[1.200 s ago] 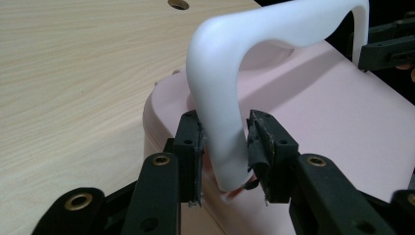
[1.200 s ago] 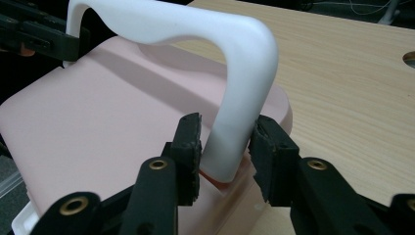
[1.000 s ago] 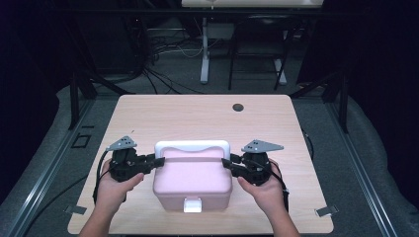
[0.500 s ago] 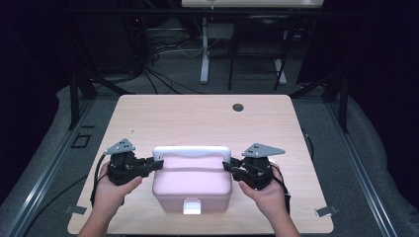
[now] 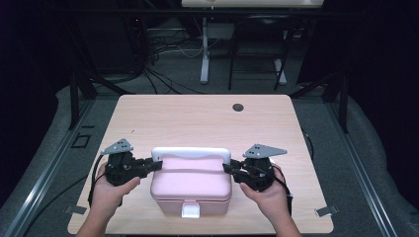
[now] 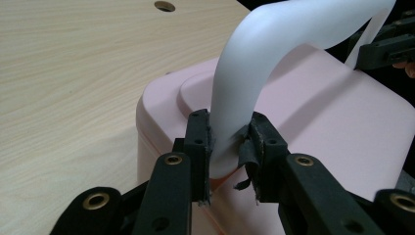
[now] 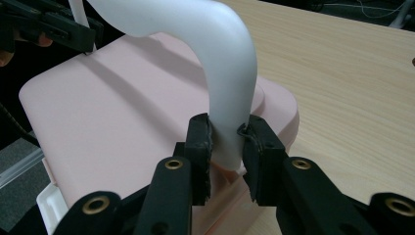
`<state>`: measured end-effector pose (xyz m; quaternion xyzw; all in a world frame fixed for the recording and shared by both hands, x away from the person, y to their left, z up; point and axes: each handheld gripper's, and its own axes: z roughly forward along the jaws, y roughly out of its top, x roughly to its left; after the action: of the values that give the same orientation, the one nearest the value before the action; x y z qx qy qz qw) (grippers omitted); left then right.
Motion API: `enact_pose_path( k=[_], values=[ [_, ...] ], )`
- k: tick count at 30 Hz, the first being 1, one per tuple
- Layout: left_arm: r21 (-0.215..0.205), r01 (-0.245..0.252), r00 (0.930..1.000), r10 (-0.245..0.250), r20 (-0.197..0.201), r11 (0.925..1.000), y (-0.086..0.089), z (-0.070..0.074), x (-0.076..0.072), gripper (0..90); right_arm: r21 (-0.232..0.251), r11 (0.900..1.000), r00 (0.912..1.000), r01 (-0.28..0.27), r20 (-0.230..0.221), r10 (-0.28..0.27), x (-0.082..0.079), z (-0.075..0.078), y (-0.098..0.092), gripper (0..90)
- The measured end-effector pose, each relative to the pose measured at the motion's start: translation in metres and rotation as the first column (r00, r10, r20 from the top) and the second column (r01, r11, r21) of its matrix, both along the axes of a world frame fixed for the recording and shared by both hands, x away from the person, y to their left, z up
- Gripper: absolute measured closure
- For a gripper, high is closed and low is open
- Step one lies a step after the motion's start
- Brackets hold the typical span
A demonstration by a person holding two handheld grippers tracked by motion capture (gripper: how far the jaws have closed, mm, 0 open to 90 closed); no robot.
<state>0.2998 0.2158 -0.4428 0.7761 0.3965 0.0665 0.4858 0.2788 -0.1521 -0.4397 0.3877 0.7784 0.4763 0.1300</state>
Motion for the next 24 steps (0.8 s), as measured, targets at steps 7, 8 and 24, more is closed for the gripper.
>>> enact_pose_path(
  k=[7,8,24],
  values=[
    [-0.026,-0.016,0.9997,0.016,0.019,0.9995,0.000,0.002,0.000,73.2,0.031,0.999,0.9998,0.016,0.013,-0.017,0.000,0.002,-0.001,73.9],
    [-0.025,-0.016,0.9997,0.017,0.019,0.9995,0.001,0.003,0.000,73.2,0.034,0.999,0.9997,0.017,0.019,-0.018,0.000,0.002,-0.001,73.9],
    [-0.037,-0.022,0.9986,0.024,0.047,0.9990,0.001,0.013,0.001,73.2,0.064,0.997,0.9974,0.034,0.061,-0.038,-0.001,0.010,-0.001,74.0]
  ],
)
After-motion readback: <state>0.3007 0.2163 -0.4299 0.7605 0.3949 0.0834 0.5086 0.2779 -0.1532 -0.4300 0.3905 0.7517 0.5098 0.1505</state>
